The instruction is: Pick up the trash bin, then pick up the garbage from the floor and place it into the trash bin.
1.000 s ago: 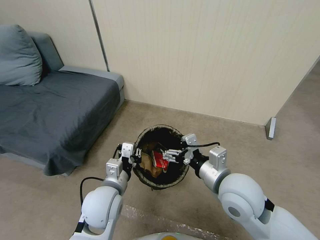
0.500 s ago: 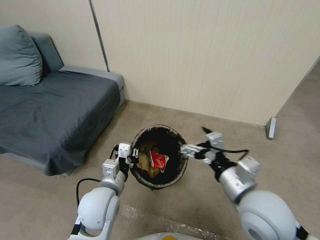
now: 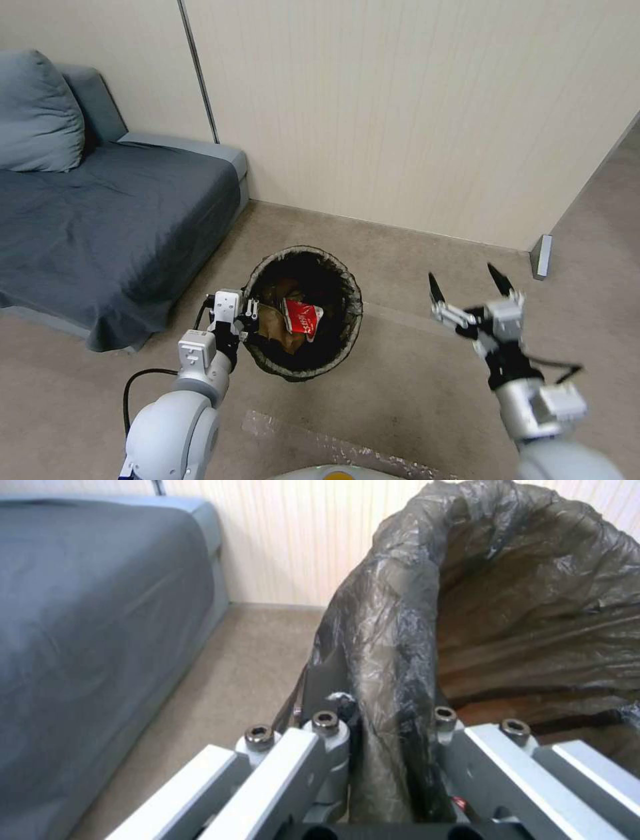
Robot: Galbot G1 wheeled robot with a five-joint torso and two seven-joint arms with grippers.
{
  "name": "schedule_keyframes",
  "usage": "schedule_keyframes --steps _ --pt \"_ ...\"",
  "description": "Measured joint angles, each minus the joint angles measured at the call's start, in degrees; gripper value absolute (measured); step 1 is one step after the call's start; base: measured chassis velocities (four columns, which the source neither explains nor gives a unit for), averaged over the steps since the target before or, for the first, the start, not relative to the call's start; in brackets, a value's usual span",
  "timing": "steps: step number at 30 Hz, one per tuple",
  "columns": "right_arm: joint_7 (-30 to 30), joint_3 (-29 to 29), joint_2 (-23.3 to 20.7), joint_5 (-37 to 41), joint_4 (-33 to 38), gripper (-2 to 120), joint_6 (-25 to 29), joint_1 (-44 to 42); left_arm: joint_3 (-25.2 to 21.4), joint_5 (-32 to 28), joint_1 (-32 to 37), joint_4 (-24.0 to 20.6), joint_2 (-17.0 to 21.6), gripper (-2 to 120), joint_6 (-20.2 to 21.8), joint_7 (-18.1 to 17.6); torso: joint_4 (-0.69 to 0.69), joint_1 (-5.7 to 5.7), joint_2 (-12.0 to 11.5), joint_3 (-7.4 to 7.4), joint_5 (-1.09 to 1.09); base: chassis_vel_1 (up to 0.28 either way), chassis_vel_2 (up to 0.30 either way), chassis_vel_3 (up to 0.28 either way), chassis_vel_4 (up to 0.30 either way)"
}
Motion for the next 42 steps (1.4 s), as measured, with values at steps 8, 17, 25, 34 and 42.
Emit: schedule_keyframes --steps 8,17,25,34,42 --pt "1.7 0.5 2.4 -2.4 -1.4 100 4.7 -3.8 0.1 0.4 0.1 -0.3 0.2 5 0.6 0.5 0.01 0.0 0.0 0.0 0.01 0.0 0.0 0.0 0.0" --pt "2.3 1.6 2.9 -1.0 -0.8 100 5.1 -4.7 -0.2 1.0 0.7 -1.3 0.6 5 1.9 1.5 0.01 0.0 0.0 0.01 0.01 0.0 0.0 0.0 0.0" --pt "2.4 2.0 3.3 -0.7 -0.5 100 4.9 -4.9 -0.4 1.0 0.7 -1.7 0.9 5 2.4 1.7 0.01 0.0 0.0 0.0 0.01 0.033 0.035 0.028 0.029" --pt "3.7 2.0 3.6 -0.8 -0.7 100 3.9 -4.7 -0.3 1.4 0.9 -1.7 1.0 5 2.7 2.2 0.01 0.0 0.0 0.01 0.01 0.07 0.072 0.078 0.082" --pt "4.4 1.9 3.9 -0.9 -1.0 100 3.8 -4.8 -0.2 1.5 0.9 -1.8 1.0 5 2.8 2.4 0.01 0.0 0.0 0.0 0.01 0.12 0.115 0.12 0.119"
